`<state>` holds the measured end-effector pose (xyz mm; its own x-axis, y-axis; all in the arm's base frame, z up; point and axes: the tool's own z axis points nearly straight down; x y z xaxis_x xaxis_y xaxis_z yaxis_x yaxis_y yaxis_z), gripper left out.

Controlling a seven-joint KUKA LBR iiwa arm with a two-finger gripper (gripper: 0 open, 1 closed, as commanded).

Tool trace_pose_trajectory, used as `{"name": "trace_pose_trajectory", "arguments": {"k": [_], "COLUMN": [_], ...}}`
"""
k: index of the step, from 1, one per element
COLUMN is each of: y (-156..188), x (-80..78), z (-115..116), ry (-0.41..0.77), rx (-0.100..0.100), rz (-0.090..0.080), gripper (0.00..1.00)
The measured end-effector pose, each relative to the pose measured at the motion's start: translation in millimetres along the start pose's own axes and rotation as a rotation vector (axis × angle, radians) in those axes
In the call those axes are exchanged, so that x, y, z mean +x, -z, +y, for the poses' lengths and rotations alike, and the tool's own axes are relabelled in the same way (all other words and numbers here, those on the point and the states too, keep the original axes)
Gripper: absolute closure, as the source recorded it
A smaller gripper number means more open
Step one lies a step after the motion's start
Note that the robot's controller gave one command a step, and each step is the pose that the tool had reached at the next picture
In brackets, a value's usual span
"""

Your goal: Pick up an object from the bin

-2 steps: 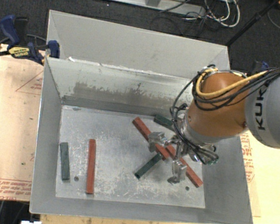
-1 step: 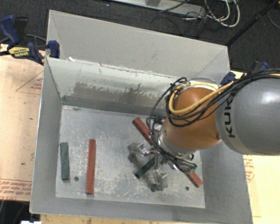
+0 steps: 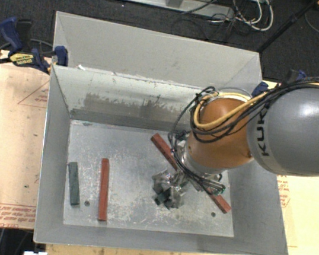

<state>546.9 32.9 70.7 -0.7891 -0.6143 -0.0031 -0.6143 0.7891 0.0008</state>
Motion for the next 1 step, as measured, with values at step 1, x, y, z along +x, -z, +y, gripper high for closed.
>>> {"name": "trace_pose_trajectory", "arguments": {"k": [1], "y": [166.3], "x": [70.2], "z": [-26.8], "ry": [0.181], "rx": [0.007], "rz": [-0.003], "gripper": [1.0]}}
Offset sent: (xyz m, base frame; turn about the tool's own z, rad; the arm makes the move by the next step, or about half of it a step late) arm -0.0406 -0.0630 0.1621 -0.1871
